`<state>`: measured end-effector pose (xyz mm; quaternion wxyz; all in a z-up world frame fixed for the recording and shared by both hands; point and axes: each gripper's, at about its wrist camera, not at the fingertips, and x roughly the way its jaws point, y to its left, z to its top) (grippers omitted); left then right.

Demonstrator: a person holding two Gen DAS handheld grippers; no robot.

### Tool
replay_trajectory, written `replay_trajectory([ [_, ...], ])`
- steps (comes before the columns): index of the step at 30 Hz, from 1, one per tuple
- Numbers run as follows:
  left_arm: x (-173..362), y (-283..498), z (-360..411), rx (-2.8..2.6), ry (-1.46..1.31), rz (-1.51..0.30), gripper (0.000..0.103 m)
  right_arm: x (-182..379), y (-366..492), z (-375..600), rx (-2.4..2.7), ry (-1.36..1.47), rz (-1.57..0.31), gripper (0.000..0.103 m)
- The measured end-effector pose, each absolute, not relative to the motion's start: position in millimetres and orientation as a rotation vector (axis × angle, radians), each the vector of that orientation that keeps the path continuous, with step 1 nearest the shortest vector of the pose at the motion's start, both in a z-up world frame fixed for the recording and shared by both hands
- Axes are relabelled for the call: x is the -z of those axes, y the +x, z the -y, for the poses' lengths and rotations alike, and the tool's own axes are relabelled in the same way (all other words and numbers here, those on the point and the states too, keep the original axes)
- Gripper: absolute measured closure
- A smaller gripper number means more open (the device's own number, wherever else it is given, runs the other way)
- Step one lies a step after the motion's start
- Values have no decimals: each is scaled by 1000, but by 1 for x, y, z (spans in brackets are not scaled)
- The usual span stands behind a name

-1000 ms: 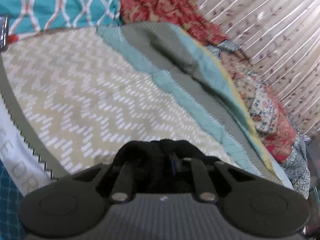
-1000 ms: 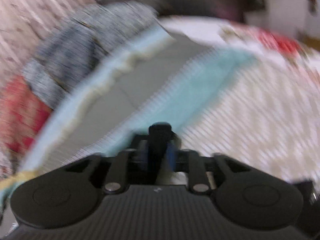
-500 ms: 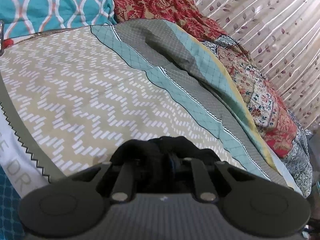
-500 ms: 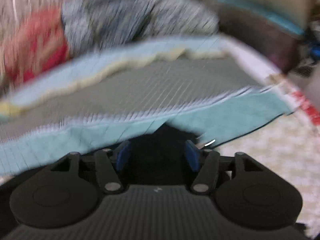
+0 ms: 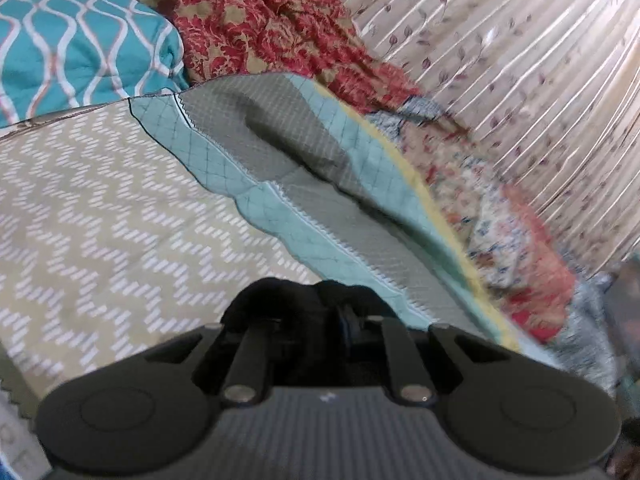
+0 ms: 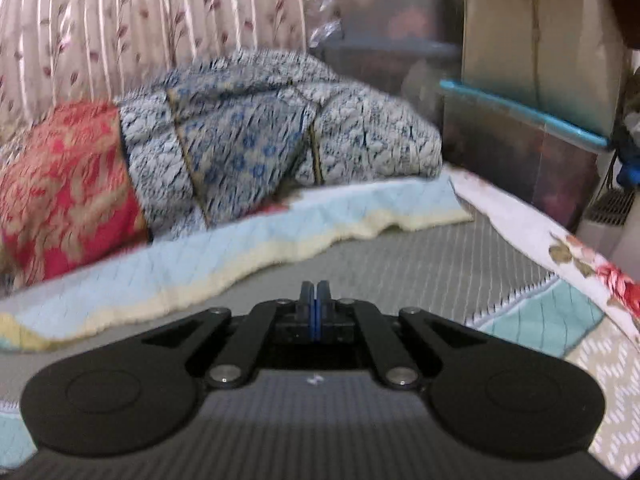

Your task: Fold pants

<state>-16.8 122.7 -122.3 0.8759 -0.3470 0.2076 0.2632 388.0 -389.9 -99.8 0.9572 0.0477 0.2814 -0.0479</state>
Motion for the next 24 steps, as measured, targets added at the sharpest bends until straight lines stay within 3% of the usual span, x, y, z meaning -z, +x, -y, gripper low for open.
replay_trajectory([
  [1,132,-7,-123,-556,-698,-479,90,113,397,387,104,90,-596,98],
  [2,146,3,-123,-568,-676,-546,86,128,407,389,111,73,-649,90],
  [4,171,16,-126,-614,-666,-657,86,159,419,382,105,34,-852,65],
  [6,167,13,-122,-611,-653,-632,84,166,402,384,99,51,-853,66],
  [8,156,7,-119,-605,-668,-629,59,155,377,391,72,85,-790,63],
  [9,147,0,-117,-617,-666,-621,54,147,362,396,53,115,-768,63],
  [12,118,-27,-106,-597,-606,-577,52,125,316,418,-91,247,-749,63],
  [14,104,-52,-98,-560,-591,-554,41,118,280,424,-255,315,-759,55],
  [17,96,-90,-81,-495,-605,-548,37,125,235,420,-433,303,-817,46],
  [21,112,-123,-44,-446,-558,-653,37,170,219,410,-330,154,-990,44],
  [24,123,-129,-20,-530,-400,-780,44,163,207,401,-250,65,-952,46],
])
